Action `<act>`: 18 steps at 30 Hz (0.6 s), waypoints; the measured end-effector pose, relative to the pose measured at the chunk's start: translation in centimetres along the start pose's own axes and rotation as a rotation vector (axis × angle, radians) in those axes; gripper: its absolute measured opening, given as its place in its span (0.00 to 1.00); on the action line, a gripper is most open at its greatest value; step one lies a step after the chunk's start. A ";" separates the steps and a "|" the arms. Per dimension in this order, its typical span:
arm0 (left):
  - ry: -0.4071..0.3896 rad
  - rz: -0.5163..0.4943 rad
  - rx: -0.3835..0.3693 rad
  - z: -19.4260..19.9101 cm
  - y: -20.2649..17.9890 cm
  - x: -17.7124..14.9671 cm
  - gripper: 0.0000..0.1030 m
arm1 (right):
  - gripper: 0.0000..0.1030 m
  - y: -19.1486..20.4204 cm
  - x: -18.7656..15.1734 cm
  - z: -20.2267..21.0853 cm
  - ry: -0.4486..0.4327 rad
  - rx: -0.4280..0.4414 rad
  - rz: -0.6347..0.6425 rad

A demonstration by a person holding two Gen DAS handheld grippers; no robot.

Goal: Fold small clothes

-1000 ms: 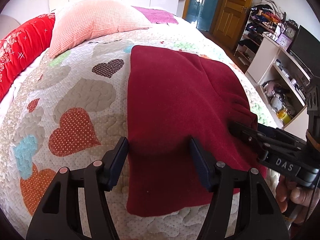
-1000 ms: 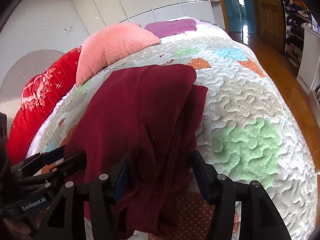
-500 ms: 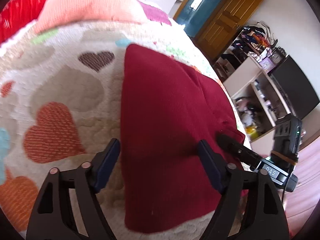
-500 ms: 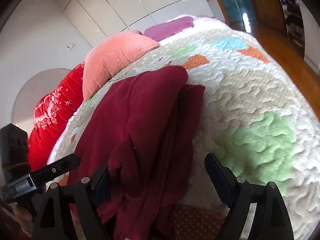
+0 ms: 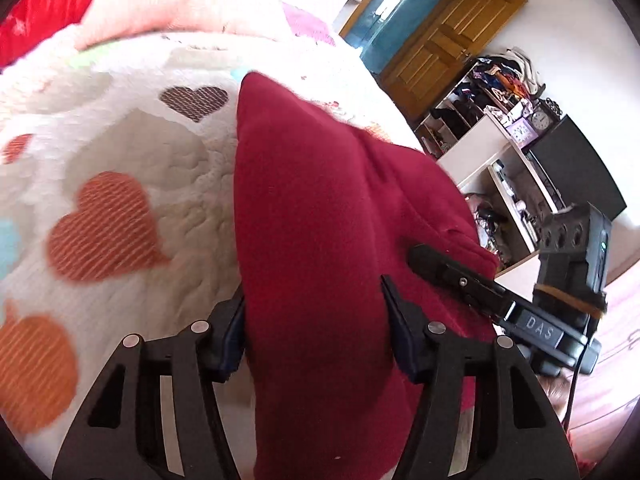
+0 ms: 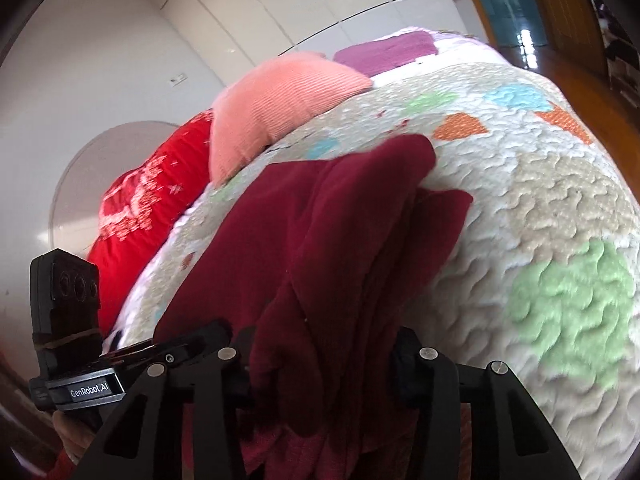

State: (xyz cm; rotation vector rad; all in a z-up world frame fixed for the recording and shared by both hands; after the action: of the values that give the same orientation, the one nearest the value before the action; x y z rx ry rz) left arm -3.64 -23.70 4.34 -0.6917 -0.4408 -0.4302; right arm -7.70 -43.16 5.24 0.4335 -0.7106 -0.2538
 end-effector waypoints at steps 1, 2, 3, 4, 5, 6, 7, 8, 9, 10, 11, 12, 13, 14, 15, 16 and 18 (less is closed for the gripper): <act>0.003 -0.001 0.010 0.9 -0.1 -0.8 0.58 | 0.43 0.5 -0.7 0.3 0.006 0.016 0.001; 0.004 -0.009 0.023 1.9 -0.3 -2.0 0.58 | 0.44 1.3 -1.8 0.8 0.020 0.036 0.009; 0.009 -0.021 0.044 2.8 -0.3 -3.3 0.58 | 0.44 1.9 -2.7 1.0 0.037 0.044 0.018; 0.016 -0.025 0.059 3.3 -0.2 -4.2 0.58 | 0.47 2.2 -3.5 1.0 0.050 0.044 0.024; 0.032 -0.015 0.071 3.5 0.0 -5.4 0.58 | 0.50 2.5 -4.5 1.0 0.065 0.035 0.032; 0.047 -0.008 0.080 3.5 0.2 -6.1 0.58 | 0.55 2.6 -5.4 0.9 0.078 -0.001 0.047; 0.051 -0.009 0.093 3.4 0.4 -6.8 0.58 | 0.55 2.5 -5.7 1.1 0.078 -0.027 0.055; 0.033 -0.010 0.105 3.8 0.5 -7.1 0.59 | 0.55 2.3 -5.8 1.7 0.068 -0.048 0.054; 0.016 -0.006 0.115 4.2 0.5 -7.2 0.59 | 0.56 2.2 -5.8 2.7 0.050 -0.047 0.038; 0.003 -0.002 0.128 4.7 0.4 -7.3 0.59 | 0.56 2.3 -5.7 3.7 0.029 -0.042 0.023; -0.019 -0.006 0.147 5.5 0.2 -7.1 0.59 | 0.56 2.5 -5.4 5.0 -0.002 -0.036 0.020; -0.040 -0.014 0.157 6.1 -0.1 -6.9 0.59 | 0.56 3.1 -4.9 6.5 -0.041 -0.035 0.049; -0.070 -0.029 0.173 6.7 -0.3 -6.6 0.59 | 0.54 3.7 -4.7 7.1 -0.054 -0.038 0.079; -0.098 -0.052 0.199 7.2 -0.6 -6.2 0.59 | 0.51 4.9 -4.5 7.8 -0.058 -0.058 0.151; -0.107 -0.072 0.221 7.4 -0.8 -6.0 0.59 | 0.41 5.8 -4.4 7.9 -0.057 -0.074 0.206; -0.110 -0.086 0.240 7.3 -0.7 -5.9 0.59 | 0.34 6.9 -4.3 7.8 -0.059 -0.091 0.267; -0.107 -0.101 0.280 6.7 -0.6 -5.6 0.59 | 0.31 7.9 -4.3 7.1 -0.046 -0.102 0.319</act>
State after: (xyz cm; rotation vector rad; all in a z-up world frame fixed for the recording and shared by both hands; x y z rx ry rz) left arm -10.15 -18.25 6.36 -0.4229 -0.6262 -0.4172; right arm -15.03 -36.72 11.22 0.2124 -0.7969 0.0010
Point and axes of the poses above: each gripper's, at about its wrist camera, not at the fingertips, and z roughly against the way its jaws point, y to its left, x to its top, the point moved 4 cm from there along -z, roughly the way its jaws point, and after that the axes turned 3 degrees about -x, right-handed, at the moved point
